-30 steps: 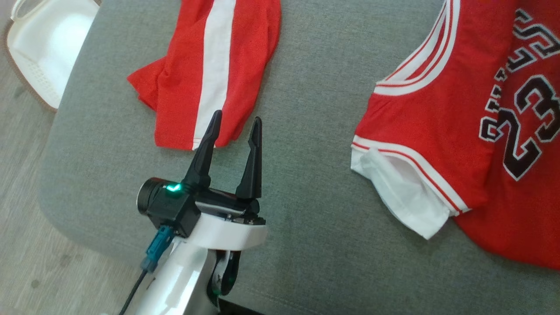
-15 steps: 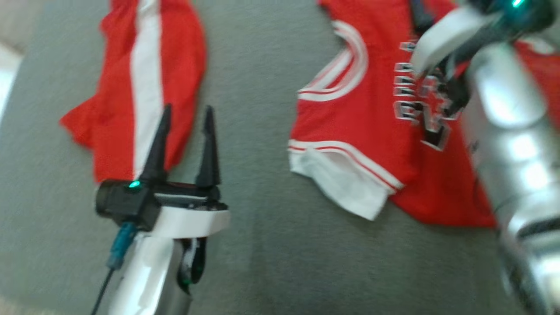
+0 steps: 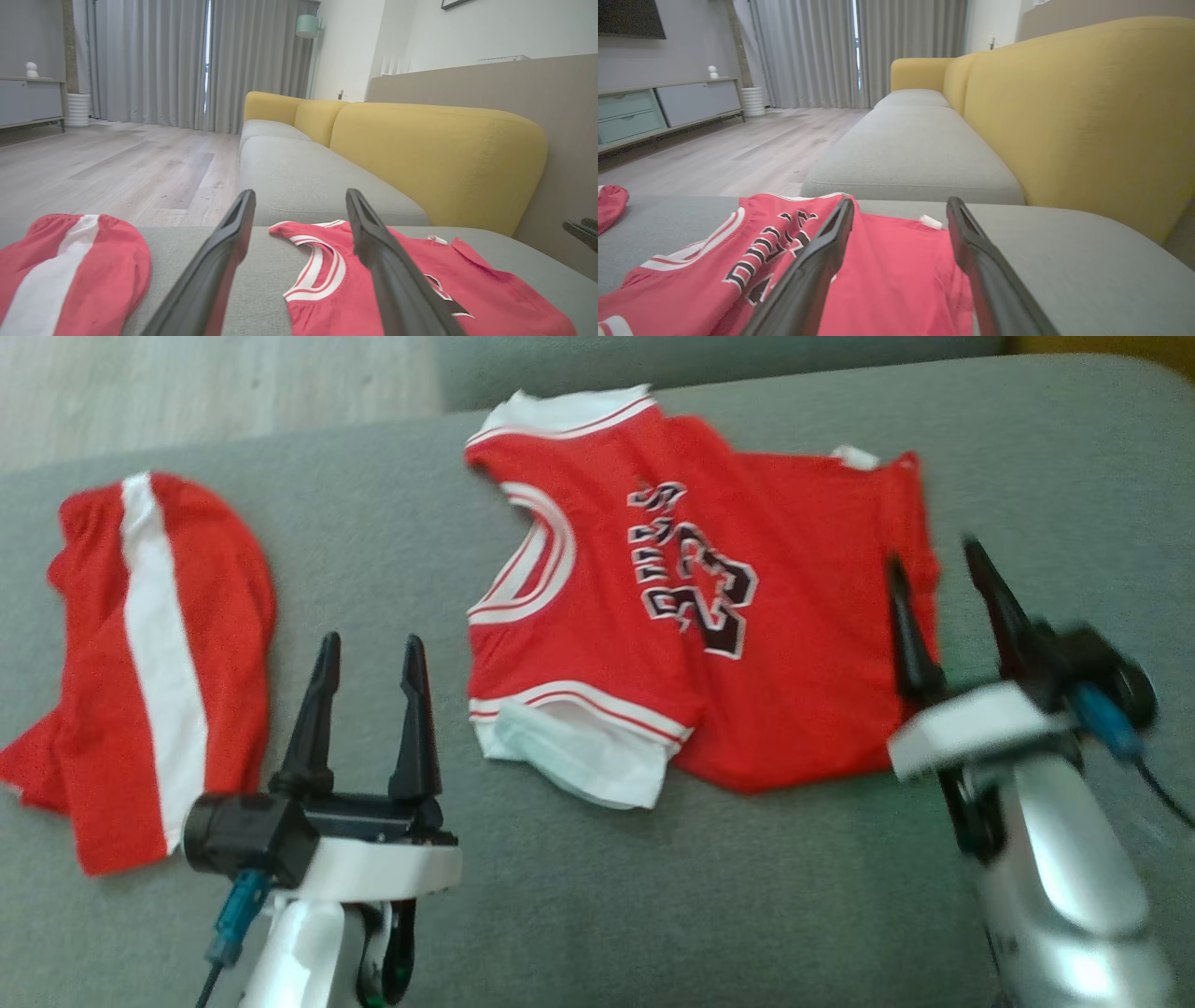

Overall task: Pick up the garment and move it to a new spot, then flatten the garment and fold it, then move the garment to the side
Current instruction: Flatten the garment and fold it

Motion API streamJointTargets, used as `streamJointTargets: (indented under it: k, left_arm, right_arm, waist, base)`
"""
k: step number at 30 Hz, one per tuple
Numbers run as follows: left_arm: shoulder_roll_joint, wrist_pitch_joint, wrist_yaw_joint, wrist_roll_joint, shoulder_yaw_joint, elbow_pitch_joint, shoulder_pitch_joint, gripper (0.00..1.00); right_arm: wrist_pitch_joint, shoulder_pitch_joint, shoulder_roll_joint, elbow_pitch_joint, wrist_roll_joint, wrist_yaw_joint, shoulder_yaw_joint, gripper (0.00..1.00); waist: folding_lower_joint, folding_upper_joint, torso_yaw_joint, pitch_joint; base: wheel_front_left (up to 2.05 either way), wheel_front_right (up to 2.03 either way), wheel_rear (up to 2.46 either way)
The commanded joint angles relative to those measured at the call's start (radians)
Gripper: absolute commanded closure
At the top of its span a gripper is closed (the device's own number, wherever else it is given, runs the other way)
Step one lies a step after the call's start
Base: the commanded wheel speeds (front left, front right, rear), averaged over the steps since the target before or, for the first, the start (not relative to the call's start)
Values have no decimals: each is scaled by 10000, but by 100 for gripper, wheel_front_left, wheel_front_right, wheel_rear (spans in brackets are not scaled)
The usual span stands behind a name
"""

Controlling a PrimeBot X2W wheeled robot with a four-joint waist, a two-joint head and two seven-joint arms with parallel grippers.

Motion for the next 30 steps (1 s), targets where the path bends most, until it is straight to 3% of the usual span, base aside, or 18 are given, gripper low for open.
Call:
streamJointTargets:
  k: [1,10,18,21,30]
  left_arm:
    - [41,-51,-31,-92,341,-280,-108,0]
    - [41,-51,-157,-237,224,-120,297,0]
    - [41,-51,-187,-209,196,-62,371,0]
    - [41,-51,-211,-158,154,-79,286,0]
    - [41,-51,-244,-57,-106,-74,-24,0]
  right_arm:
    - [-104,277,171,-693,33,-7,14,0]
    - [-104,2824,190,-2420,888,-7,-700,0]
    - [-104,3217,191,-2644,1312,-7,-811,0]
    - [-104,3128,192,-2539,1276,-7,-883,0]
    - [382,2117,192,-493,1623,-7,-789,0]
  waist:
    - [4,-1,-417,-382]
    - [4,-1,-696,-567]
    - [4,-1,-788,-504]
    - [4,-1,-742,-429]
    - [4,-1,-244,65]
  base:
    - [0,0,0]
    - [0,0,0]
    - [0,0,0]
    - [0,0,0]
    - [0,0,0]
